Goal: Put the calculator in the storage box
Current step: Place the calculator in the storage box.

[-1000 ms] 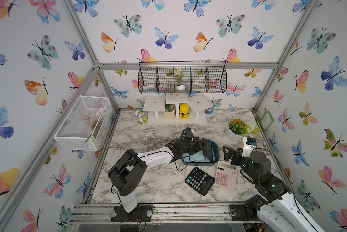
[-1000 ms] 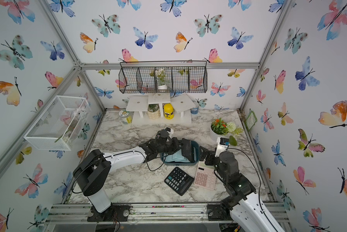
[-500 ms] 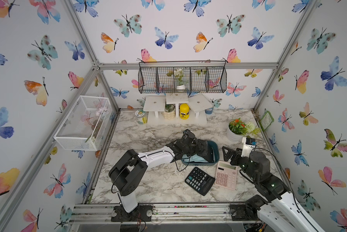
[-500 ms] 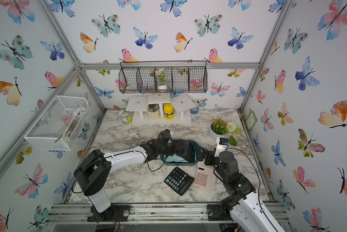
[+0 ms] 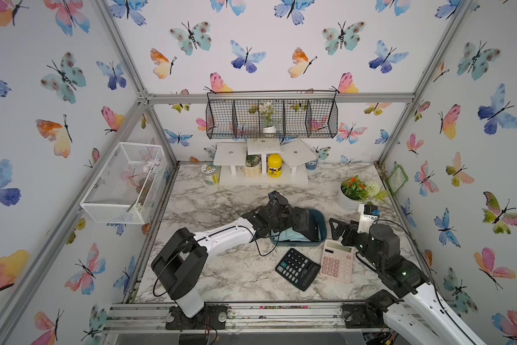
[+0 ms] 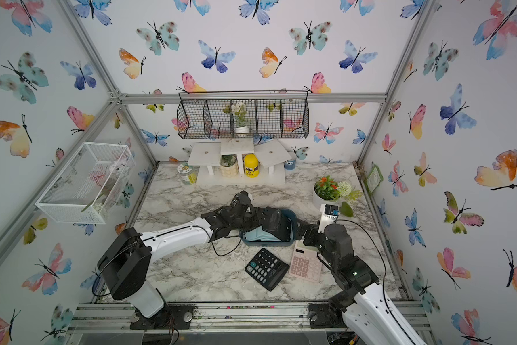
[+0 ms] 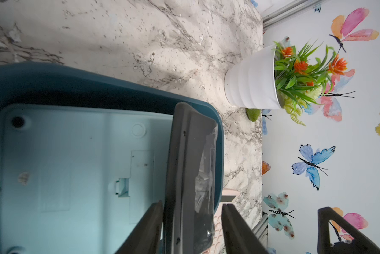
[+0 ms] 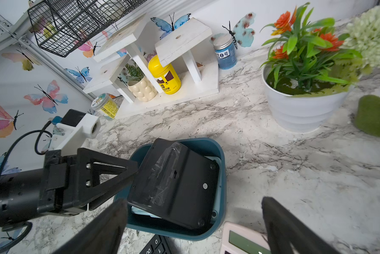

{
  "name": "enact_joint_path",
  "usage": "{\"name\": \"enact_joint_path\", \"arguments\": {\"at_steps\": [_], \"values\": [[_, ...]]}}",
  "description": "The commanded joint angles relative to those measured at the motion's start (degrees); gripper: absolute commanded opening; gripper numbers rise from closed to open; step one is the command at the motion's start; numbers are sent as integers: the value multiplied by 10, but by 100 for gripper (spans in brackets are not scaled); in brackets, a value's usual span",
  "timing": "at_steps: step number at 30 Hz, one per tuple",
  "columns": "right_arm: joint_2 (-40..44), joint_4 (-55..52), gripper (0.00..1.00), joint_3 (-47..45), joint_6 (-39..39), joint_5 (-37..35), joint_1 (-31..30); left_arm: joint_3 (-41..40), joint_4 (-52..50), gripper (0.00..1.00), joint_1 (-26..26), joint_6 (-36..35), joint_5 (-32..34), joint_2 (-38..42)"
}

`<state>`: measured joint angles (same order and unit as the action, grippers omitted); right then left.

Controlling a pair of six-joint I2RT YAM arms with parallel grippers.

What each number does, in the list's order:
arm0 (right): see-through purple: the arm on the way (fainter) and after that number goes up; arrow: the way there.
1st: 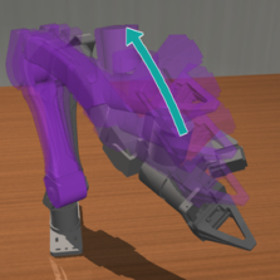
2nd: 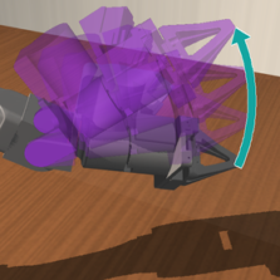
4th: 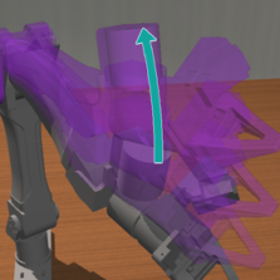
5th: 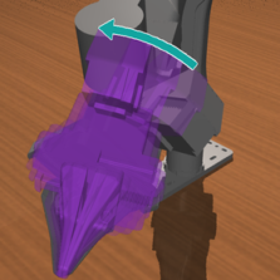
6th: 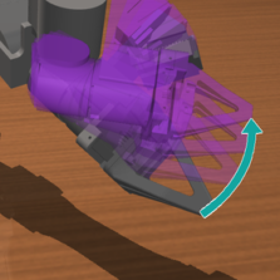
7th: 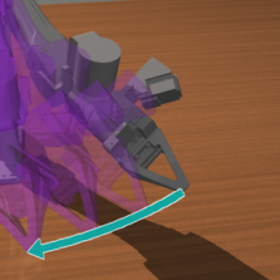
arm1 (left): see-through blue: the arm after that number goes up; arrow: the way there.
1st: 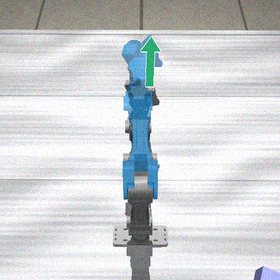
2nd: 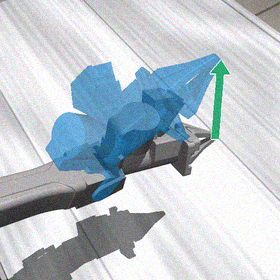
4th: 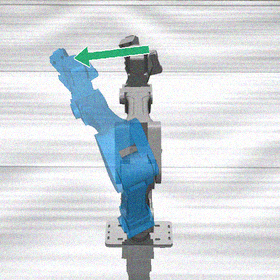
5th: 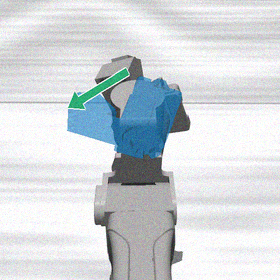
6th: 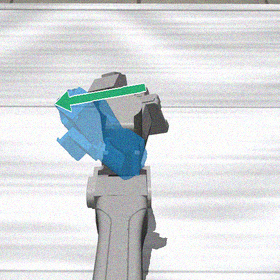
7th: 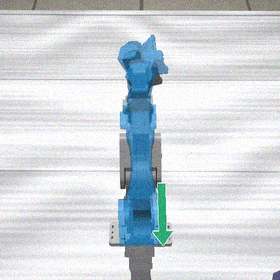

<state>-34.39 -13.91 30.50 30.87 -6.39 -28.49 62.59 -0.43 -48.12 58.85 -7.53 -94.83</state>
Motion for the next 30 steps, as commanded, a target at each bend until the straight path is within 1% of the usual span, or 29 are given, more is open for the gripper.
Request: {"name": "enact_joint_path", "arguments": {"at_steps": [1,12,16,20,24,27,30], "values": [[-2,16,98,-9,8,15,-2,-13,-9,47,-10,-12,14,9],[-33,13,98,-3,1,45,-2,-23,-9,43,-45,-10,14,10],[-42,13,98,-3,1,56,-2,-18,-35,43,-44,-25,44,22],[-44,12,98,-4,-1,60,-2,39,-114,44,-43,-76,74,22],[-45,12,98,-7,0,64,-2,107,-197,45,-35,-120,103,-8],[-47,12,98,-6,0,67,-2,140,-229,47,-24,-143,83,-45],[-48,7,98,-6,-1,68,-2,150,-228,48,-21,-153,62,-67]]}}
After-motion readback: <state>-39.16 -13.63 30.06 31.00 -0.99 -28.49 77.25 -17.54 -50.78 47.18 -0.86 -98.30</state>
